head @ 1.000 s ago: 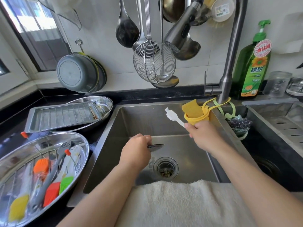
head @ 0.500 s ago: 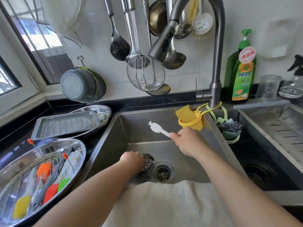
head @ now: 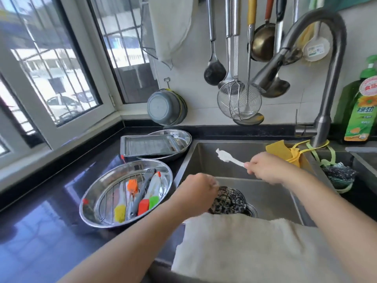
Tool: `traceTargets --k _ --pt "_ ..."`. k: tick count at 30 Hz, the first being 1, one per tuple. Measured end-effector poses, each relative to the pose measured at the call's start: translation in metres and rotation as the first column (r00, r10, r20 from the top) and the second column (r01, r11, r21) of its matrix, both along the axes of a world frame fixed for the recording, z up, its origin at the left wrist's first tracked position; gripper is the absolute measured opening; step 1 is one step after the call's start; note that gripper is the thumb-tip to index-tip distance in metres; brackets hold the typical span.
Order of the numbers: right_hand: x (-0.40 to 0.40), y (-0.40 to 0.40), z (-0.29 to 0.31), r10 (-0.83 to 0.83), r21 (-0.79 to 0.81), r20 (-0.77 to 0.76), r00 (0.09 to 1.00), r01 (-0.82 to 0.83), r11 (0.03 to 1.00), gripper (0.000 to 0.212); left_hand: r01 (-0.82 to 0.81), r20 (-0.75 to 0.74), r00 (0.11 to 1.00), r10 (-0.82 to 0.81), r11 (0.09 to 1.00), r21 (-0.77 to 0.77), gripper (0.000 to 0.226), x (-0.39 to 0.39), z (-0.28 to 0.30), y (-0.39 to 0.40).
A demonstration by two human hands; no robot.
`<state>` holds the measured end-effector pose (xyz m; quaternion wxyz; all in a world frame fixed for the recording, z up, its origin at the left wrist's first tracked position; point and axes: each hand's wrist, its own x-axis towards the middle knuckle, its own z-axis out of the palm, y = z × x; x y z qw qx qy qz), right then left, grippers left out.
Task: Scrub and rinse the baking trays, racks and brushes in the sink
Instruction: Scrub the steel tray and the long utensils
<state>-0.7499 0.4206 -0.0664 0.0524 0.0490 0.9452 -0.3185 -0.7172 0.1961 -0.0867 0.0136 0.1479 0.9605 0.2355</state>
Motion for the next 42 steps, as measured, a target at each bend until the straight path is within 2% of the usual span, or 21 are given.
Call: traceTargets --k 5,7,9,11,13,15,19,21,23,25,28,31,33,35,38,42 --pt "0.011 -0.068 0.025 0.02 -0.128 -0.083 0.996 -0.031 0.991 0.035 -0.079 -0.092 0.992 0.09 0.99 0.117 0.023 0.044 0.028 -0.075" --pt "0.019 -0.092 0.028 0.025 -0.175 -0.1 0.995 -0.042 0.984 0.034 -0.156 -0.151 0.974 0.169 0.983 0.096 0.021 0.058 0.033 -0.117" --pt "0.026 -0.113 0.028 0.034 -0.191 -0.105 0.994 -0.053 0.98 0.033 -0.307 -0.223 0.924 0.312 0.95 0.059 0.021 0.069 0.033 -0.162" --pt "0.032 -0.131 0.024 0.039 -0.206 -0.105 0.994 -0.06 0.977 0.032 -0.442 -0.289 0.845 0.45 0.892 0.095 0.02 0.078 0.028 -0.203" --pt "0.034 -0.144 0.019 0.031 -0.229 -0.1 0.994 -0.053 0.972 0.031 -0.549 -0.278 0.78 0.561 0.826 0.126 0.011 0.082 0.015 -0.236" --pt "0.037 -0.153 0.014 0.022 -0.243 -0.096 0.995 -0.045 0.969 0.032 -0.624 -0.178 0.751 0.635 0.772 0.123 0.016 0.08 -0.002 -0.26" --pt "0.043 -0.162 0.009 0.023 -0.242 -0.091 0.996 -0.045 0.969 0.032 -0.57 -0.108 0.822 0.56 0.808 -0.149 0.027 0.059 -0.026 -0.281" --pt "0.044 -0.162 0.009 0.021 -0.242 -0.091 0.996 -0.042 0.969 0.033 -0.575 -0.08 0.815 0.574 0.787 -0.224 0.03 0.051 -0.028 -0.278" --pt "0.045 -0.161 0.01 0.016 -0.241 -0.091 0.996 -0.037 0.97 0.033 -0.58 -0.119 0.81 0.574 0.753 -0.311 0.031 0.046 -0.028 -0.273" --pt "0.045 -0.159 0.012 0.01 -0.24 -0.098 0.995 -0.034 0.97 0.032 -0.582 -0.207 0.812 0.545 0.739 -0.338 0.033 0.041 -0.029 -0.267" --pt "0.045 -0.159 0.016 0.006 -0.232 -0.115 0.993 -0.033 0.972 0.03 -0.584 -0.192 0.811 0.552 0.752 -0.304 0.041 0.032 -0.026 -0.259" --pt "0.046 -0.159 0.018 0.002 -0.248 -0.128 0.992 -0.034 0.968 0.03 -0.594 -0.184 0.804 0.566 0.778 -0.205 0.038 0.028 -0.02 -0.246" --pt "0.047 -0.159 0.019 0.006 -0.254 -0.132 0.991 -0.04 0.966 0.03 -0.593 -0.18 0.791 0.584 0.805 0.008 0.035 0.025 -0.014 -0.238" --pt "0.047 -0.16 0.02 0.003 -0.258 -0.135 0.991 -0.038 0.965 0.031 -0.584 -0.141 0.769 0.623 0.776 0.239 0.039 0.018 -0.011 -0.231" --pt "0.047 -0.16 0.022 0.001 -0.266 -0.143 0.99 -0.039 0.963 0.031 -0.627 0.012 0.718 0.696 0.639 0.446 0.043 0.01 -0.004 -0.221" --pt "0.048 -0.157 0.022 0.007 -0.271 -0.155 0.988 -0.049 0.961 0.031 -0.689 0.32 0.643 0.696 0.343 0.638 0.038 -0.003 -0.013 -0.221"
